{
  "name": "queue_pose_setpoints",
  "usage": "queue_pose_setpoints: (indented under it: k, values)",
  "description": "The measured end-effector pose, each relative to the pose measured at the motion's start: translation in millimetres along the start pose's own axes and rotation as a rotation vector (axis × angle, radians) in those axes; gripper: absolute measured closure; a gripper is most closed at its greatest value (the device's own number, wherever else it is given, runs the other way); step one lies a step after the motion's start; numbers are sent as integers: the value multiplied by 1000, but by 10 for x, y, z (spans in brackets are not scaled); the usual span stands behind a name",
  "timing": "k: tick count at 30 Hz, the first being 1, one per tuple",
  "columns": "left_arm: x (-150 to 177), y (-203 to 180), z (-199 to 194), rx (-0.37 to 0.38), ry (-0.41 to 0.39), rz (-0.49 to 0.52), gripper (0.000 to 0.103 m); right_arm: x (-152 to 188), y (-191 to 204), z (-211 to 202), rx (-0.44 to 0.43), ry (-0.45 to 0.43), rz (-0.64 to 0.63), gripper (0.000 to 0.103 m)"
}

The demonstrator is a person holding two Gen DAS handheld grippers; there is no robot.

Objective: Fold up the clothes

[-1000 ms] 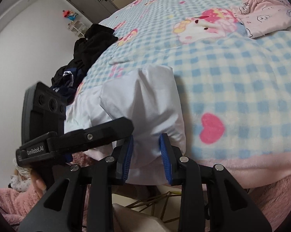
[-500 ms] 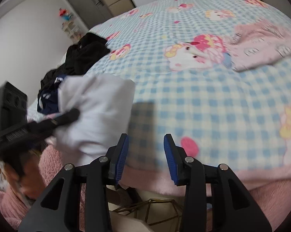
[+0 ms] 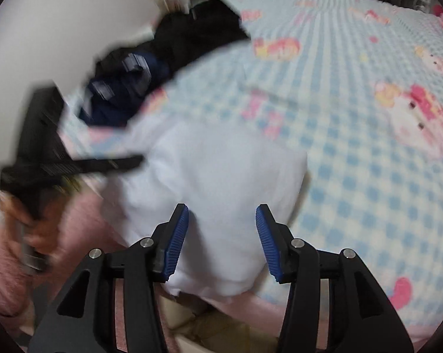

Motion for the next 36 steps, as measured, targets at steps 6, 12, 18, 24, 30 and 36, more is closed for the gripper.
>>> queue_pose_setpoints:
  k: [6, 12, 18, 24, 30, 36]
  values:
    - [-89, 70, -365, -103, -128, 17, 67, 23, -88, -27, 17, 28, 19, 47]
    - [35, -422, -432, -127, -228, 214, 67, -80, 92, -116, 18, -68, -23, 47]
    - [99, -30, 21, -289, -94, 151, 72, 108, 35, 112, 80, -10, -19, 46]
    - [-308, 274, -289, -153, -192, -12, 70, 93, -333, -49, 64, -32, 89, 42]
    - [-539, -15, -12, 14, -102, 24, 66, -336, -627, -225, 44, -173, 192, 42]
    - [-318, -71, 222, 53, -49, 24, 73, -254, -711, 338, -90, 7, 241, 41]
Point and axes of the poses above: each gripper's, at about its wrist camera, not at the fingertips, and z roughly the way its jaws point, y to its left, x to its underside, the point moved 7 cm from there along z, roughly the way its jaws point, and after that the axes turned 1 degree about x, right-handed, at the moved point
